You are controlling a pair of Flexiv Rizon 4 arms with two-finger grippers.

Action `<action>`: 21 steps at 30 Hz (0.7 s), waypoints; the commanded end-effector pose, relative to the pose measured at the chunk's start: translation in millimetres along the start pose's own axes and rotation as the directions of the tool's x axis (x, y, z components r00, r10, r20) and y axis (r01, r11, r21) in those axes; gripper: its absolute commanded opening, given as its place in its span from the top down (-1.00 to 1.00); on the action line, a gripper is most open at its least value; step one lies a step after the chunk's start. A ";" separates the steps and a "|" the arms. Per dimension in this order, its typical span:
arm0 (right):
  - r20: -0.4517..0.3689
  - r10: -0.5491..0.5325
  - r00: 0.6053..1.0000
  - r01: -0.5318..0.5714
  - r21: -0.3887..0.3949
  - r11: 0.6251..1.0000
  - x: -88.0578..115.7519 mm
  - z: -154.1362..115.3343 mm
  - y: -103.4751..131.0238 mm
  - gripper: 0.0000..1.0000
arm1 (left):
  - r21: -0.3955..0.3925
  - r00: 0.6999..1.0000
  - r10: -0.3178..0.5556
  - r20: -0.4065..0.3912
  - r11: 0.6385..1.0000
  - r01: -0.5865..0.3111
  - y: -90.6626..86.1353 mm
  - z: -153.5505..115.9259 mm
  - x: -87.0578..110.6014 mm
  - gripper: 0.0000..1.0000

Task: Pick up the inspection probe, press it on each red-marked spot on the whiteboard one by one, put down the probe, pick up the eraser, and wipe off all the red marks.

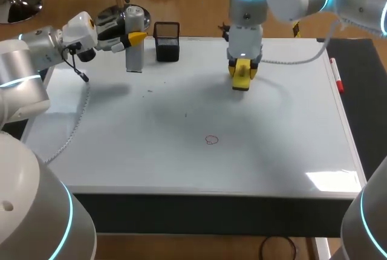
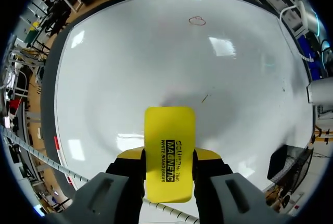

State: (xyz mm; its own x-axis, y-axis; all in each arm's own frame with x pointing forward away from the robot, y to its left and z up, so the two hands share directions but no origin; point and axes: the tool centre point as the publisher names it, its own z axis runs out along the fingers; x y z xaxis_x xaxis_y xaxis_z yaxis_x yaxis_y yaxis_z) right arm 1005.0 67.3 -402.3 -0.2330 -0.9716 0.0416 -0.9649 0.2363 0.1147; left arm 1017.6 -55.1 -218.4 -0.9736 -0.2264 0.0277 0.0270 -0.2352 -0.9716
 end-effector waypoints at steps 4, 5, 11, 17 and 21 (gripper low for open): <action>-0.040 0.036 0.999 -0.036 0.012 0.999 12.6 -20.6 -44.6 1.00 | -0.003 1.000 0.000 0.004 1.000 0.000 -2.3 0.5 1.3 1.00; -0.041 0.045 0.998 -0.044 0.015 0.999 15.1 -22.2 -49.7 1.00 | -0.003 1.000 0.000 0.004 1.000 0.000 -2.3 0.5 1.3 1.00; -0.042 0.109 0.993 -0.108 0.016 0.994 35.3 -27.2 -80.2 1.00 | -0.003 1.000 0.000 0.004 1.000 0.000 -2.3 0.5 1.3 1.00; -0.030 0.172 0.985 -0.171 0.017 0.985 54.7 -30.3 -102.9 1.00 | -0.003 1.000 0.000 0.004 1.000 0.000 -2.3 0.5 1.3 1.00; -0.027 0.189 0.982 -0.189 0.025 0.982 61.1 -34.0 -111.1 1.00 | -0.003 1.000 0.000 0.004 1.000 0.000 -2.3 0.5 1.3 1.00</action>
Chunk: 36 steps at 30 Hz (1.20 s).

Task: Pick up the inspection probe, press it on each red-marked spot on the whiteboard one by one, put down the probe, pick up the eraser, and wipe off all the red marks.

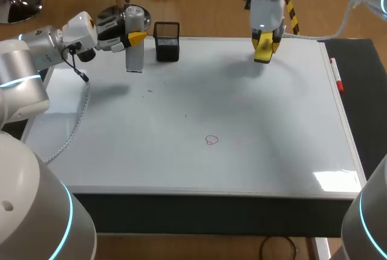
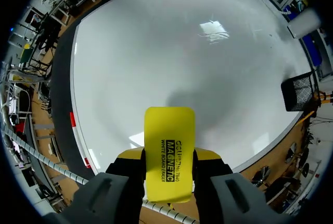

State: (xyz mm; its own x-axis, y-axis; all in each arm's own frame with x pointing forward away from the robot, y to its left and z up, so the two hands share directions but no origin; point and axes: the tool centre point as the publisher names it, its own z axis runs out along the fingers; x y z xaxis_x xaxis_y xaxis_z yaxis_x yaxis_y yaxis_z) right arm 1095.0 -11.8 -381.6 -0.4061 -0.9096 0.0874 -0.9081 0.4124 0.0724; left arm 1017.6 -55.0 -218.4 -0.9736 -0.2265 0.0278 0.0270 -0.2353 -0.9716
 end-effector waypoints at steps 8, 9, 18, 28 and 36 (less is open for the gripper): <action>0.009 0.042 0.999 -0.042 0.005 0.999 11.1 -4.9 -23.2 1.00 | -0.003 1.000 0.000 0.004 1.000 0.000 -2.3 0.5 1.3 1.00; 0.009 0.044 0.999 -0.044 0.005 0.999 12.0 -5.1 -24.2 1.00 | -0.003 1.000 0.000 0.004 1.000 0.000 -2.3 0.5 1.3 1.00; 0.048 0.058 0.997 -0.059 0.027 0.998 18.2 -6.3 -21.5 1.00 | -0.003 1.000 0.000 0.004 1.000 0.000 -2.3 0.5 1.3 1.00; 0.048 0.058 0.997 -0.059 0.027 0.998 18.2 -6.3 -21.5 1.00 | -0.003 1.000 0.000 0.004 1.000 0.000 -2.3 0.5 1.3 1.00; 0.048 0.058 0.997 -0.059 0.027 0.998 18.2 -6.3 -21.5 1.00 | -0.003 1.000 0.000 0.004 1.000 0.000 -2.3 0.5 1.3 1.00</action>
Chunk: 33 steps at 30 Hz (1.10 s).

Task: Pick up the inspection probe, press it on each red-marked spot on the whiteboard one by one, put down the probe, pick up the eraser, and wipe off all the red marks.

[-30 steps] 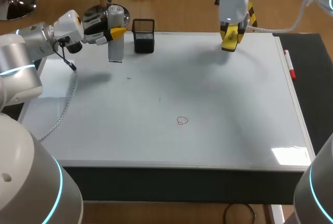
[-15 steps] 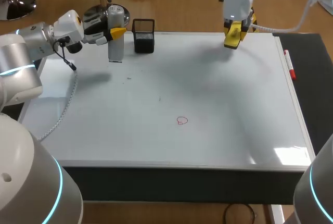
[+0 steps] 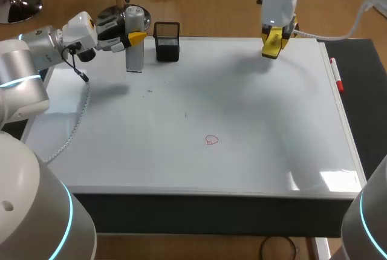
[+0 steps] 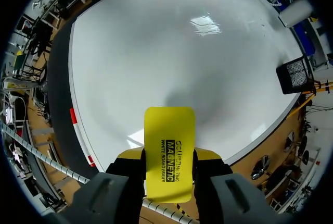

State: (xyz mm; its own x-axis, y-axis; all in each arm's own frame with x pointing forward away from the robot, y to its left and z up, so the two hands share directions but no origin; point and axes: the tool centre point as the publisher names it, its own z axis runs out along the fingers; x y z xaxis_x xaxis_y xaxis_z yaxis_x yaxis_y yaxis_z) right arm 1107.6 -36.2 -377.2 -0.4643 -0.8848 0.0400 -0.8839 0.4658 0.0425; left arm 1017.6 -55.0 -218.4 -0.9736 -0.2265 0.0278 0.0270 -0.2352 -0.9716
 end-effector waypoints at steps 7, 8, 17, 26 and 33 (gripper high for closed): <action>-0.004 -0.002 1.000 0.002 0.002 1.000 0.6 -1.8 -0.4 1.00 | -0.003 1.000 0.000 0.004 1.000 0.000 -2.3 0.5 1.3 1.00; -0.004 -0.002 1.000 0.002 0.002 1.000 0.6 -1.8 -0.4 1.00 | -0.003 1.000 0.000 0.004 1.000 0.000 -2.3 0.5 1.3 1.00; -0.004 -0.002 1.000 0.002 0.002 1.000 0.6 -1.8 -0.4 1.00 | 0.013 0.998 0.026 -0.057 1.000 -0.025 -3.6 6.6 29.9 1.00; -0.004 -0.002 1.000 0.002 0.002 1.000 0.6 -1.8 -0.4 1.00 | 0.071 0.980 0.016 -0.199 0.997 -0.002 -4.8 28.0 97.3 1.00; -0.004 -0.002 1.000 0.002 0.002 1.000 0.6 -1.8 -0.4 1.00 | 0.105 0.959 -0.037 -0.282 0.992 0.070 0.8 46.6 157.7 1.00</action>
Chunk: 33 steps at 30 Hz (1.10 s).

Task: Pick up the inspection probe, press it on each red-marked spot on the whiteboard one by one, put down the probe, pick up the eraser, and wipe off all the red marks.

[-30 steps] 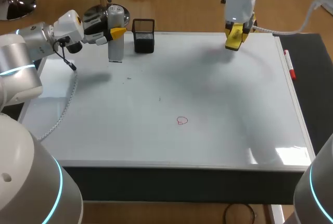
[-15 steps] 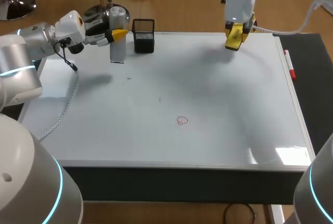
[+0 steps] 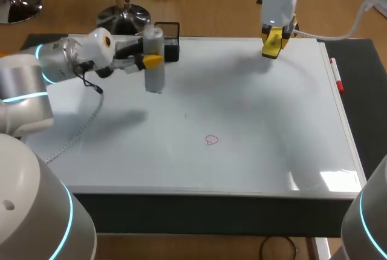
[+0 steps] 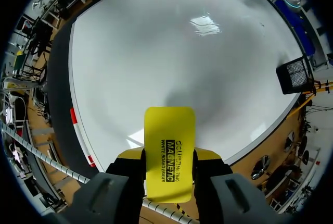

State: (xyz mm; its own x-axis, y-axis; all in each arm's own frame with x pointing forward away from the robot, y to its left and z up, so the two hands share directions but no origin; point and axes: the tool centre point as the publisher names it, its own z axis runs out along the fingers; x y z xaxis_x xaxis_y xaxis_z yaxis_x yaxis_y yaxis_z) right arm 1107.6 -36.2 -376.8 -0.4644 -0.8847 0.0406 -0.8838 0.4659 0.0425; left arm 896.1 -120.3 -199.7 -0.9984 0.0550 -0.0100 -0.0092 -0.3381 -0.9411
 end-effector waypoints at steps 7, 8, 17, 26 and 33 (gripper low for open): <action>-0.003 -0.002 1.000 0.002 0.002 1.000 0.6 -1.4 -0.4 1.00 | 0.062 0.994 -0.064 -0.090 0.996 0.070 21.4 46.9 61.9 1.00; -0.003 -0.002 1.000 0.002 0.002 1.000 0.6 -1.4 -0.4 1.00 | 0.071 0.992 -0.076 -0.105 0.994 0.084 23.9 52.4 66.9 1.00; -0.003 -0.002 1.000 0.002 0.002 1.000 0.6 -1.4 -0.4 1.00 | 0.097 0.973 -0.114 -0.200 0.986 0.135 49.6 90.2 90.9 1.00; -0.003 -0.002 1.000 0.002 0.002 1.000 0.6 -1.4 -0.4 1.00 | 0.110 0.967 -0.126 -0.221 0.982 0.153 72.8 105.4 102.8 1.00; -0.003 -0.002 1.000 0.002 0.002 1.000 0.6 -1.4 -0.4 1.00 | 0.040 0.965 -0.118 -0.235 0.991 0.131 89.0 115.8 110.6 1.00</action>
State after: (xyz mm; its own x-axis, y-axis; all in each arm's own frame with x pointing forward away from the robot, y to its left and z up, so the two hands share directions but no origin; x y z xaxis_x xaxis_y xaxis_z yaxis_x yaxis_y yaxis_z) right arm 1107.6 -36.2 -376.8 -0.4644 -0.8847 0.0405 -0.8838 0.4659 0.0424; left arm 778.0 -246.5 -245.6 -0.9493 0.3127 0.0322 -0.1570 -0.3828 -0.9104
